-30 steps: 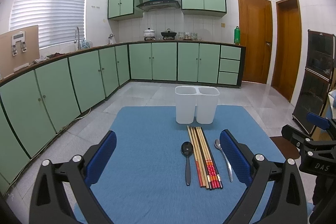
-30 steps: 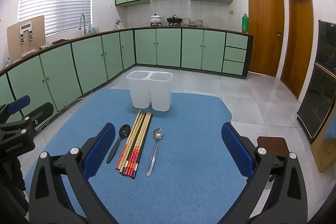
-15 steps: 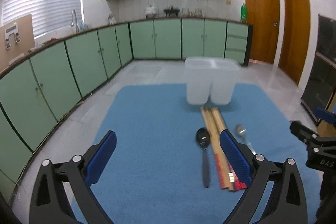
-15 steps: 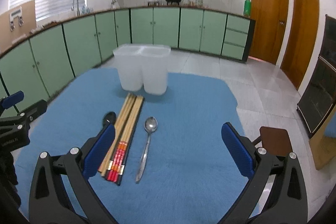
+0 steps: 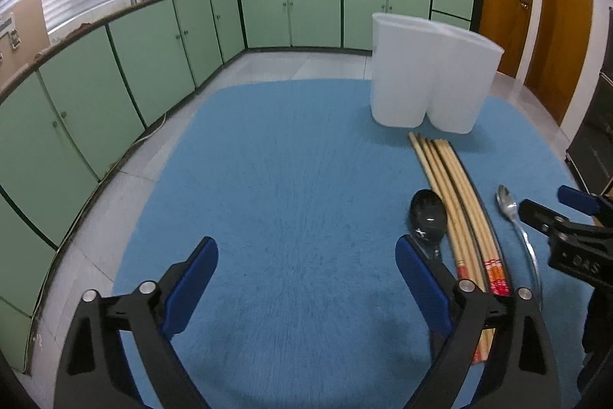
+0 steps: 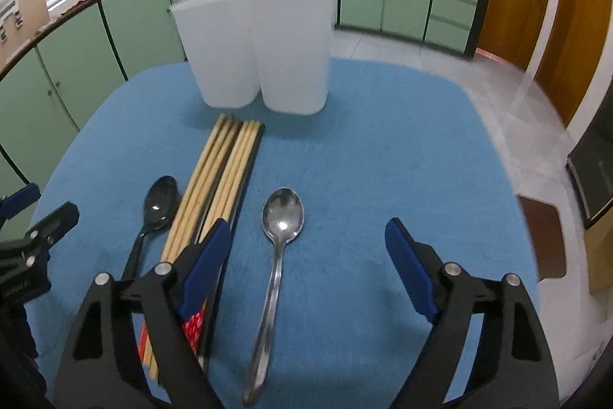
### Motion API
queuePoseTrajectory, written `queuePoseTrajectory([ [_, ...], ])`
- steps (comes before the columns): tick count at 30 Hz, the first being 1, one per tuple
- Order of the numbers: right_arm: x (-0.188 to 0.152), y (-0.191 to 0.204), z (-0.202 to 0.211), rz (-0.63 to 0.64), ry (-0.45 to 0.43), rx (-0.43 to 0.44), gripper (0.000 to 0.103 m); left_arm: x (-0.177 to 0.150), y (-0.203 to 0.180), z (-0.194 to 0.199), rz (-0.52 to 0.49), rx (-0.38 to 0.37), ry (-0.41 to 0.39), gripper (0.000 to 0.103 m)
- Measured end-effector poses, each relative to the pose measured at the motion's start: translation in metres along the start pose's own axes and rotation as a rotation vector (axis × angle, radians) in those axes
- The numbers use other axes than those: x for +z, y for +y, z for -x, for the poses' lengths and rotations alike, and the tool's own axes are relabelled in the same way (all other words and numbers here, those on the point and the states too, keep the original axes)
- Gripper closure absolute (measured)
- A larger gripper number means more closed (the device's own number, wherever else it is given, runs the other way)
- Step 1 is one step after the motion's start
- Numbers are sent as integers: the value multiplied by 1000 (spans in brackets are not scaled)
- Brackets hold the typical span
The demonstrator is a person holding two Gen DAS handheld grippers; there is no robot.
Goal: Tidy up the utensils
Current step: 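Lower the right gripper onto the silver spoon and close on its handle, then grasp the black spoon with the left gripper while the right gripper holds the silver spoon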
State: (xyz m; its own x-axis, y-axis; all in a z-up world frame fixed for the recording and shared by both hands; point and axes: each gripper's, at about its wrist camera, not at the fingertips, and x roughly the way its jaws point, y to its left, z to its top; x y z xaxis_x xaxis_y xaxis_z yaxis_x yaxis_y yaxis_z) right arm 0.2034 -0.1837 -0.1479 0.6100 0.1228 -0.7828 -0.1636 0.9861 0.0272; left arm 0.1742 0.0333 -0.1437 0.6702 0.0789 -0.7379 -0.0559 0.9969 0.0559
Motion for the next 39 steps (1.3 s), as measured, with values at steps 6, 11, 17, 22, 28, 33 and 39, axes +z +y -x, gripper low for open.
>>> queuePoseTrajectory([
  [6,4,2,-26,-14,65,22,44,0,0,-14,-8,-14,26,12],
  [11,4,6,-29,3,51,30,69,2,-10,-21,-34,-52,44,12],
  [17,2,1,-22,2,55,50,75,6,-33,-27,-74,-115,74,12],
  [22,6,-11,-18,-16,62,57,75,4,-47,-36,-113,-126,98,12],
  [28,8,-12,-22,-10,57,47,75,9,-49,-49,-114,-122,117,10],
  [33,5,0,-21,4,55,21,75,9,-35,-53,-82,-92,116,8],
  [39,5,6,-24,19,55,-15,75,13,-33,-52,-76,-97,115,9],
])
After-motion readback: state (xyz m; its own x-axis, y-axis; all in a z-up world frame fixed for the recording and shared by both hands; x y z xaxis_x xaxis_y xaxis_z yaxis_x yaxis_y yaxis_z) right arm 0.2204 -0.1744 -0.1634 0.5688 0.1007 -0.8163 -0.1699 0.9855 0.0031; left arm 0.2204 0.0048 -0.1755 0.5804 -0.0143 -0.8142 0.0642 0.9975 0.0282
